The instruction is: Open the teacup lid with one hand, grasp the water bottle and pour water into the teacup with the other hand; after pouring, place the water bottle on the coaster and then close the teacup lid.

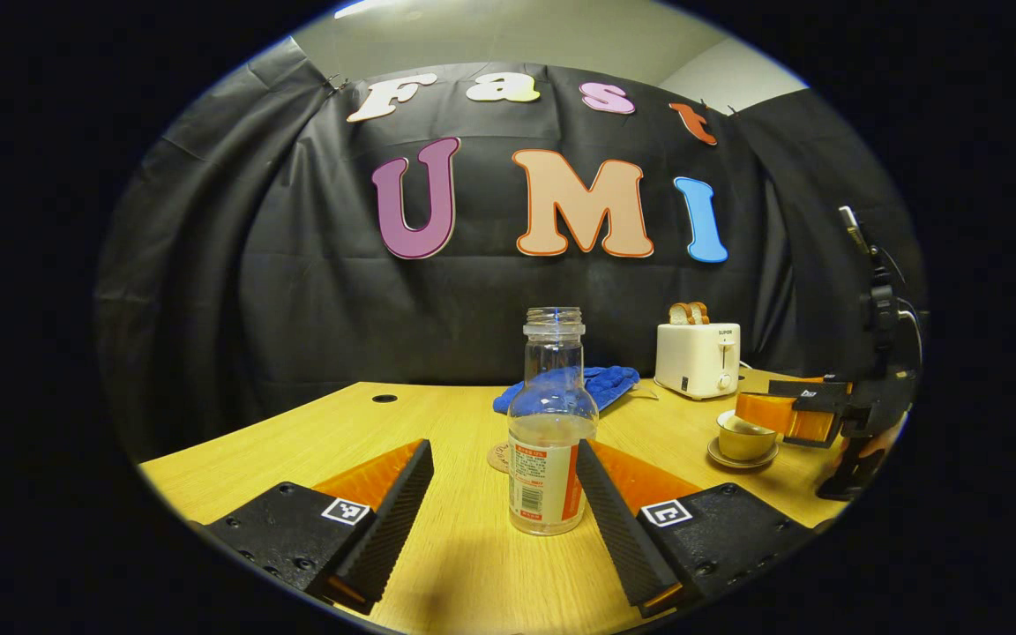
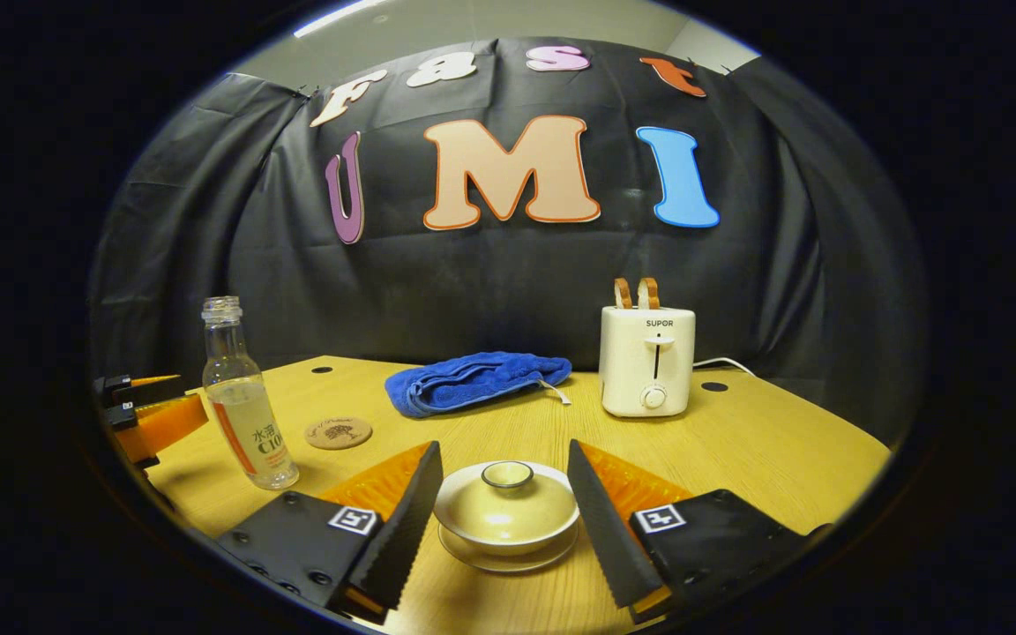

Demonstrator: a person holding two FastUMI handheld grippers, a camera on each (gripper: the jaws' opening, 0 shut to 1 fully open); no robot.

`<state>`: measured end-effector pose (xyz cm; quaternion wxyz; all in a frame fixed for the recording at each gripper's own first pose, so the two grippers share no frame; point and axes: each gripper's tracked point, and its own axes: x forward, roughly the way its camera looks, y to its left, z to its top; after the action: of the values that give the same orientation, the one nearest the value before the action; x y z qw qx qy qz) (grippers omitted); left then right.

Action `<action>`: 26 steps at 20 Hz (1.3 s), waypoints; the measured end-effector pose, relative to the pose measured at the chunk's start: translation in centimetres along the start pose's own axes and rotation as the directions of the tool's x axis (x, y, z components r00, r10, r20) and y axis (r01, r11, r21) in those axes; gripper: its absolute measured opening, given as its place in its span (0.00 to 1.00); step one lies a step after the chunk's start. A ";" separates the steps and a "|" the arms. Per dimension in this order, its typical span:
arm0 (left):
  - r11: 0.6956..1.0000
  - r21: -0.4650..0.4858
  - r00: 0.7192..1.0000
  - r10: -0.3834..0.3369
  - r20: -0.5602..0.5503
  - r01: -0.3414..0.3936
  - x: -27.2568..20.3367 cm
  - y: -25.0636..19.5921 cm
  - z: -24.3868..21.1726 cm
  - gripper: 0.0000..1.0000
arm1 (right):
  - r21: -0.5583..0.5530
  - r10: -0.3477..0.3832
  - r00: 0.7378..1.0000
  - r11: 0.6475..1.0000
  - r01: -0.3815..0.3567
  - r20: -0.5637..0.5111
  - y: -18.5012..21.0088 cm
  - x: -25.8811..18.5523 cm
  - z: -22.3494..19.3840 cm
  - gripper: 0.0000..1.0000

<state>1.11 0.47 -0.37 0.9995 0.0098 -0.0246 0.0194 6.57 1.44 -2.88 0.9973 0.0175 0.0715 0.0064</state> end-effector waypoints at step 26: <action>0.997 0.001 0.997 -0.081 -0.003 0.081 1.1 -1.7 -0.1 0.95 | 0.018 -0.122 0.990 0.992 0.121 0.073 -3.5 -1.6 0.9 0.31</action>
<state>2.28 -1.19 -0.44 0.9995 0.0114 -0.0227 -0.0212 5.20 -2.07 -1.92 0.9976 0.0200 0.0356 -0.0555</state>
